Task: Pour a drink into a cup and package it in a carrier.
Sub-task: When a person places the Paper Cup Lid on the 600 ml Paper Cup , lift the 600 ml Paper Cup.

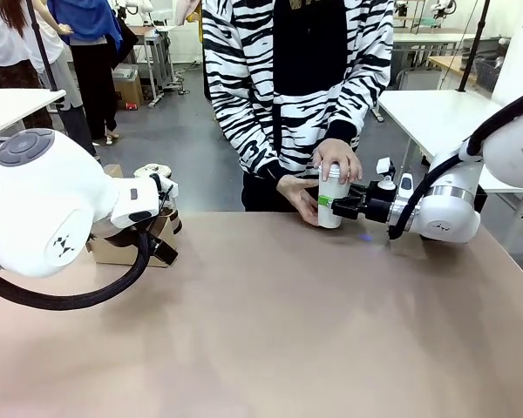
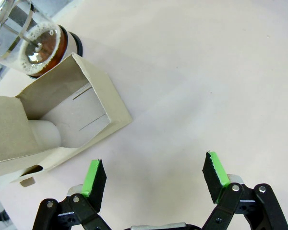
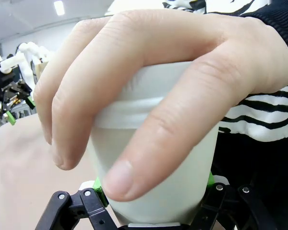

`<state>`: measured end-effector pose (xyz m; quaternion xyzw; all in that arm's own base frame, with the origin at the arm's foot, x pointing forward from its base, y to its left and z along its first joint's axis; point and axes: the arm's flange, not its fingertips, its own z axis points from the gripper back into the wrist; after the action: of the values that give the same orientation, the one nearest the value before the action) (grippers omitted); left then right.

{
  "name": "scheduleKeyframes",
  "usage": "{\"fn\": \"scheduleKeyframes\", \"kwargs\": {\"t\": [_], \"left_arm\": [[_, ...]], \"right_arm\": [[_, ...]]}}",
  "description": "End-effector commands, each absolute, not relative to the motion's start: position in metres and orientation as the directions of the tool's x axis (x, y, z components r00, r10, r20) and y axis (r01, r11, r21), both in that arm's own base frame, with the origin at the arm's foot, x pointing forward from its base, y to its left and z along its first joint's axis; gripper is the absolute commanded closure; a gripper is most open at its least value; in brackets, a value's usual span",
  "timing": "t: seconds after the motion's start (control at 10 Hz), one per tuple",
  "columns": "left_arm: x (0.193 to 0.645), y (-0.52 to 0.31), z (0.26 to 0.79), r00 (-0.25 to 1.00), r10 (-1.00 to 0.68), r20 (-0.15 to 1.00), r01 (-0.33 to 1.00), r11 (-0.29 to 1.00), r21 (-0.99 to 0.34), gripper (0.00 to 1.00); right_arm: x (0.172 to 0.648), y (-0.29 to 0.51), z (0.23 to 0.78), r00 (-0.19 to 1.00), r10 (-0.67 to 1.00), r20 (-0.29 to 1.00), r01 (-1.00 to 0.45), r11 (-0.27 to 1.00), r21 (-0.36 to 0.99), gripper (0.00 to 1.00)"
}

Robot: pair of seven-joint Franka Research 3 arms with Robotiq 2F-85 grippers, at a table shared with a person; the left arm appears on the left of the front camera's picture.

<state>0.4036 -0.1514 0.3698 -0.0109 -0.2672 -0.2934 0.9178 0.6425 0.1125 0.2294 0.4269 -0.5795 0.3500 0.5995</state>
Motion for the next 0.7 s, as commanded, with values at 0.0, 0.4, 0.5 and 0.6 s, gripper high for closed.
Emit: {"fn": "scheduleKeyframes", "kwargs": {"t": [0.0, 0.4, 0.5, 0.6], "left_arm": [[0.4033, -0.1515, 0.3703, 0.684, -0.533, 0.498, 0.545, 0.827, 0.135, 0.0], [0.4033, -0.1515, 0.3703, 0.684, -0.533, 0.498, 0.545, 0.827, 0.135, 0.0], [0.4033, -0.1515, 0.3703, 0.684, -0.533, 0.498, 0.545, 0.827, 0.135, 0.0], [0.4033, -0.1515, 0.3703, 0.684, -0.533, 0.498, 0.545, 0.827, 0.135, 0.0]], "right_arm": [[0.6413, 0.115, 0.2353, 0.082, -0.081, 0.993, -0.916, 0.387, 0.107, 0.2], [0.6413, 0.115, 0.2353, 0.082, -0.081, 0.993, -0.916, 0.387, 0.107, 0.2], [0.6413, 0.115, 0.2353, 0.082, -0.081, 0.993, -0.916, 0.387, 0.107, 0.2], [0.6413, 0.115, 0.2353, 0.082, -0.081, 0.993, -0.916, 0.387, 0.107, 0.2]]}}
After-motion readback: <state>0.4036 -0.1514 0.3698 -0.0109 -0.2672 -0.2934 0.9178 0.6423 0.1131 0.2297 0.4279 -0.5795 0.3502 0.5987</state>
